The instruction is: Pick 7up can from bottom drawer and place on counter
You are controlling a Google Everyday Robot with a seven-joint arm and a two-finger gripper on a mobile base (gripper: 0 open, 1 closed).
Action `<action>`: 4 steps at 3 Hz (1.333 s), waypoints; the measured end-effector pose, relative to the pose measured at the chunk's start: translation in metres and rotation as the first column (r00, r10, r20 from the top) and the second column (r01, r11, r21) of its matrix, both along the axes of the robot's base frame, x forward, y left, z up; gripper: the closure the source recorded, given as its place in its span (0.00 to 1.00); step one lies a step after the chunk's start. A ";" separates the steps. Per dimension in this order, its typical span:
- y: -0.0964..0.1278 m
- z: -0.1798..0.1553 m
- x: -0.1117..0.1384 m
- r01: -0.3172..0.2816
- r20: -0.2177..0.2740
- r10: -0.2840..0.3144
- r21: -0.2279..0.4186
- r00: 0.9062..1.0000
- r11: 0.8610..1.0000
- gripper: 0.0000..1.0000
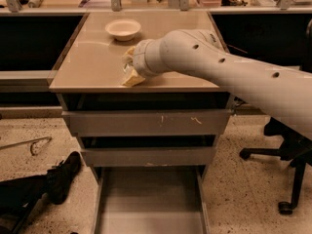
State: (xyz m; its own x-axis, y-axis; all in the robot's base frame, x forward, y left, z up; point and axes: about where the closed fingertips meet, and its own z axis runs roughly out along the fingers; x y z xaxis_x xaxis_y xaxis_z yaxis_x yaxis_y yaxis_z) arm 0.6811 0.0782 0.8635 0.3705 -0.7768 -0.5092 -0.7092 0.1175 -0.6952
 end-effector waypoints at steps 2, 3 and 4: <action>-0.005 -0.014 0.024 0.007 -0.033 -0.004 0.081 0.999 0.997 0.82; -0.005 -0.014 0.024 0.007 -0.033 -0.004 0.081 0.999 0.997 0.58; -0.005 -0.014 0.024 0.007 -0.033 -0.004 0.081 0.999 0.997 0.35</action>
Offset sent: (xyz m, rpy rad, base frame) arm 0.0240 -0.0049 -0.0163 0.0813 0.0327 -0.0056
